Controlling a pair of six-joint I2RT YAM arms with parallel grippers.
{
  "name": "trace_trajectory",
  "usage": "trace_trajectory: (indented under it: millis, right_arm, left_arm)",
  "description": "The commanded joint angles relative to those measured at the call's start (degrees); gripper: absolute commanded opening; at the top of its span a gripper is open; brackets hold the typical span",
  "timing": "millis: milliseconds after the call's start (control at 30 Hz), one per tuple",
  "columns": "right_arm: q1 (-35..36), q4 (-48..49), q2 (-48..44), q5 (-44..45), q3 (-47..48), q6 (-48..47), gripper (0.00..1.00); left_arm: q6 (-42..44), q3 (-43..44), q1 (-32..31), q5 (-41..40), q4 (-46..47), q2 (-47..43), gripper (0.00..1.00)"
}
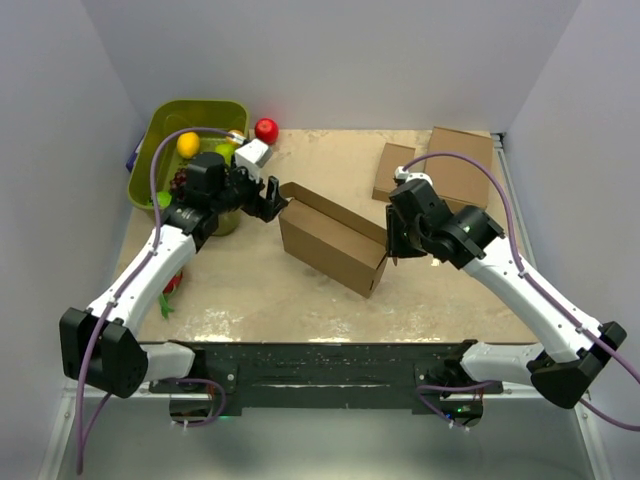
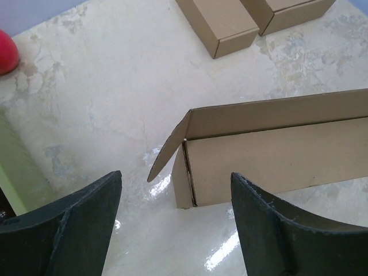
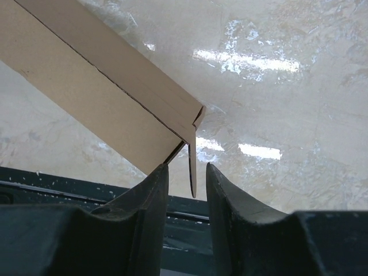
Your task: Fold the paper box
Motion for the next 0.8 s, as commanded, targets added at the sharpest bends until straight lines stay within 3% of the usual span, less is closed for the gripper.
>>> trace_trajectory:
  millis: [0, 200, 333, 567, 667, 700, 767]
  right_arm:
    - [0.14, -0.51, -0.98, -1.2, -0.82, 2.02, 0.35]
    - [0.14, -0.6, -1.51, -0.93, -2.49, 3.08, 0.33]
    - [0.23, -0.16, -1.16, -1.37, -2.84, 3.17, 0.21]
    - [0.23, -0.43, -0.55, -1.29, -2.76, 2.99, 0.11]
    - [0.14, 0.62, 0.15, -0.94, -2.49, 2.47, 0.04]
    - [0.23, 1.06, 0.51, -0.59, -2.32, 2.46, 0.03]
    - [0.14, 1.33, 1.39, 0.29, -1.35, 2.11, 0.01]
  left_arm:
    - [1.14, 1.7, -0.08, 0.48, 0.77, 0.66, 0.76]
    - [0.7, 1.09, -0.08, 1.54, 2.09, 1.36, 0.68]
    - [0.79, 0.91, -0.17, 1.63, 2.18, 1.89, 0.64]
    - [0.0, 0.39, -0.17, 4.09, 3.06, 3.73, 0.54]
    - [-0.09, -0.05, -0.52, 4.44, 3.24, 3.83, 0.42]
    - [-0.09, -0.23, -0.7, 4.35, 3.24, 3.65, 0.32]
    - [-0.36, -0.84, -0.79, 4.35, 3.85, 3.21, 0.22]
